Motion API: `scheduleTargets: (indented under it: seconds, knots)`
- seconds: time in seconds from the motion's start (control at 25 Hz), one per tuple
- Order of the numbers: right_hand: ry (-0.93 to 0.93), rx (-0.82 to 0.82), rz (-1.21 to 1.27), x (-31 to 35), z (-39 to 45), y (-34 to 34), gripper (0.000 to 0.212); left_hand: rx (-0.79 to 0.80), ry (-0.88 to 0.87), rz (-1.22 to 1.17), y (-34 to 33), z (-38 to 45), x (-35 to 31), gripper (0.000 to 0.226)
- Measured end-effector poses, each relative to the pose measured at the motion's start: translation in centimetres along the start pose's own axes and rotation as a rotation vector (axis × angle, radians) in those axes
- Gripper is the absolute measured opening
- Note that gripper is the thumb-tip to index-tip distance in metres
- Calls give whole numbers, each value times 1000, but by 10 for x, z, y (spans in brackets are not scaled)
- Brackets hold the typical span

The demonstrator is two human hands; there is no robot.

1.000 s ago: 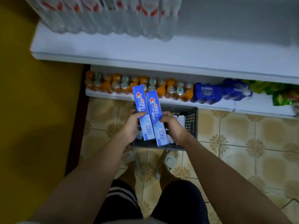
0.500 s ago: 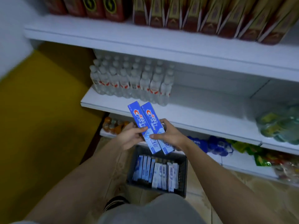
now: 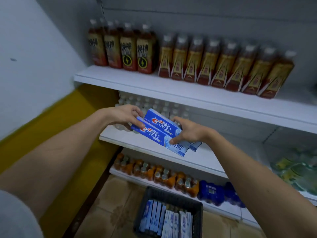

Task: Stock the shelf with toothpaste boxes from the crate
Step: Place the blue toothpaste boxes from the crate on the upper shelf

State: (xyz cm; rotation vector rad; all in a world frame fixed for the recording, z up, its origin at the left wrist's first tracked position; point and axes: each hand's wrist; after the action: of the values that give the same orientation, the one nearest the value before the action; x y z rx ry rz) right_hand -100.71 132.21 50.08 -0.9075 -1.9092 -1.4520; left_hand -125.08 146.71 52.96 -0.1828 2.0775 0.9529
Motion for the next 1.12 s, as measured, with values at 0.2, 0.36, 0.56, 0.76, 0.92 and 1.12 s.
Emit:
scheduleTargets:
  seconds: [0.2,0.36,0.56,0.76,0.92,1.12]
  knots:
    - [-18,41,-72,44,-3,-14,51,23,-22,275,11,-34,18,44]
    - [-55,109,-130,87,-3,-37,53,75,-23,217,37,-69,36,41]
    - [-46,99,-213,150,-4,-54,50,124,-35,219,88,-113,44,42]
    - [0,-237,-49,185,-6,-37,54,-63,-91,10,152,-153,55,38]
    - [89,-351,197,193,3,-37,60,-134,-88,-56,179,-162,55,38]
    - [155,-349,203,203,17,-8,56,-7,-8,157,180,-150,21,37]
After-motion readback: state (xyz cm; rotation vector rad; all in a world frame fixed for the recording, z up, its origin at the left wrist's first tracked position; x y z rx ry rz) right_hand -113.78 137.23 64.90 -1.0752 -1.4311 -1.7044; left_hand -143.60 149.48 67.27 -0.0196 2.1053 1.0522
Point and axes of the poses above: each hand's wrist, its own z-axis towards the middle knuckle, its own y-axis out of the back of the hand, x = y × z, and after that the axes turned 5 degrees about -x, right-handed
